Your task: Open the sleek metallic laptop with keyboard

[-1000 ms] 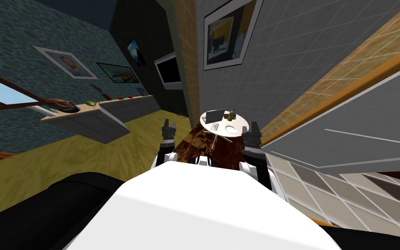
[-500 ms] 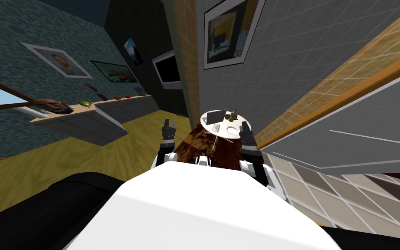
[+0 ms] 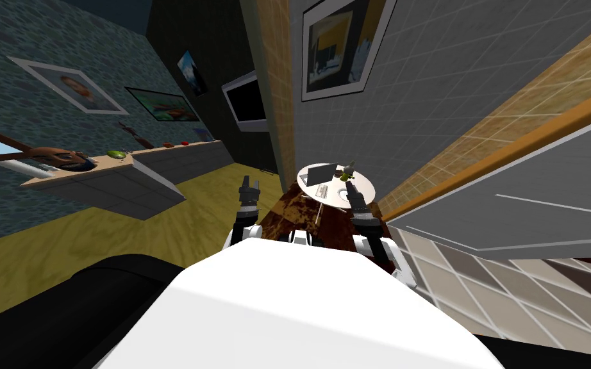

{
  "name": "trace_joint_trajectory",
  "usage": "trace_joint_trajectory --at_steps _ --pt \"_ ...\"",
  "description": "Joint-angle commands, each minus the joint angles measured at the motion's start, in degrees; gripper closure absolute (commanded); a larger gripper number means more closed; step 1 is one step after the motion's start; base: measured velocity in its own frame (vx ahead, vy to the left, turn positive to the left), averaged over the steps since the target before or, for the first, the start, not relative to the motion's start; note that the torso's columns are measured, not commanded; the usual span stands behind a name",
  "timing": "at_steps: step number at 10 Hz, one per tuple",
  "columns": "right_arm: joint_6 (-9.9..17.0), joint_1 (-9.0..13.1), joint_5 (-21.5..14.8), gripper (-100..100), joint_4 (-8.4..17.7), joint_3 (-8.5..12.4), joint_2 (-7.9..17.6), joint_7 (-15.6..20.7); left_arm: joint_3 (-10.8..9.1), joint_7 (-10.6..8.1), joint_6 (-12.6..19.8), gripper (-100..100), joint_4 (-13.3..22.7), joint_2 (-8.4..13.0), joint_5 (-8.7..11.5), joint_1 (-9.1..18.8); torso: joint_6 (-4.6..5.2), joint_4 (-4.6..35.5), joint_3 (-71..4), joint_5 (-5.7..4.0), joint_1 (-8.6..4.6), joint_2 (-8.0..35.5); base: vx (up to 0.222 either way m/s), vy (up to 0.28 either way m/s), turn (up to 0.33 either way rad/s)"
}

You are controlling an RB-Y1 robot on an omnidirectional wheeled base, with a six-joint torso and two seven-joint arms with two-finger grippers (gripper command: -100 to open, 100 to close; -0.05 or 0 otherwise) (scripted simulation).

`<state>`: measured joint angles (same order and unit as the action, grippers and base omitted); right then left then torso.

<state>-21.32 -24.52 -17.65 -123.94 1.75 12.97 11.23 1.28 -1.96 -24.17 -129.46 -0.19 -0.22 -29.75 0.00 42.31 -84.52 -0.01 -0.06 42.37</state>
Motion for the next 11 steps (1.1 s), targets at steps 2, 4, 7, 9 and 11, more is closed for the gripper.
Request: trace_joint_trajectory --at_steps 2,4,7,9,11 --pt "0.7 2.4 -6.1 -100 2.2 -0.6 2.2 5.1 0.0 0.0 0.0 0 0.0 0.0 0.0 0.0 0.0 0.0 0.0 0.01 0.07 -0.1 0.087 0.075 -0.035" --pt "0.9 3.2 -8.7 -100 3.1 -0.9 2.9 6.9 0.0 0.0 0.0 0 0.0 0.0 0.0 0.0 0.0 0.0 -0.1 0.01 0.05 -0.1 0.074 0.056 -0.019" --pt "1.2 4.9 -12.9 -100 4.9 -1.4 4.3 10.4 0.0 0.0 0.0 0 0.0 0.0 0.0 0.0 0.0 0.0 -0.1 0.03 0.1 -0.1 0.09 0.069 -0.026" --pt "1.5 6.8 -16.7 -100 7.0 -1.9 6.0 13.8 0.0 0.0 0.0 0 0.0 0.0 0.0 0.0 0.0 0.0 0.0 -0.01 0.01 0.0 0.082 0.062 -0.02" --pt "1.7 7.7 -19.1 -100 8.2 -2.3 6.8 15.7 0.0 0.0 0.0 0 0.0 0.0 0.0 0.0 0.0 0.0 -0.1 0.03 0.11 -0.1 0.084 0.07 -0.014"
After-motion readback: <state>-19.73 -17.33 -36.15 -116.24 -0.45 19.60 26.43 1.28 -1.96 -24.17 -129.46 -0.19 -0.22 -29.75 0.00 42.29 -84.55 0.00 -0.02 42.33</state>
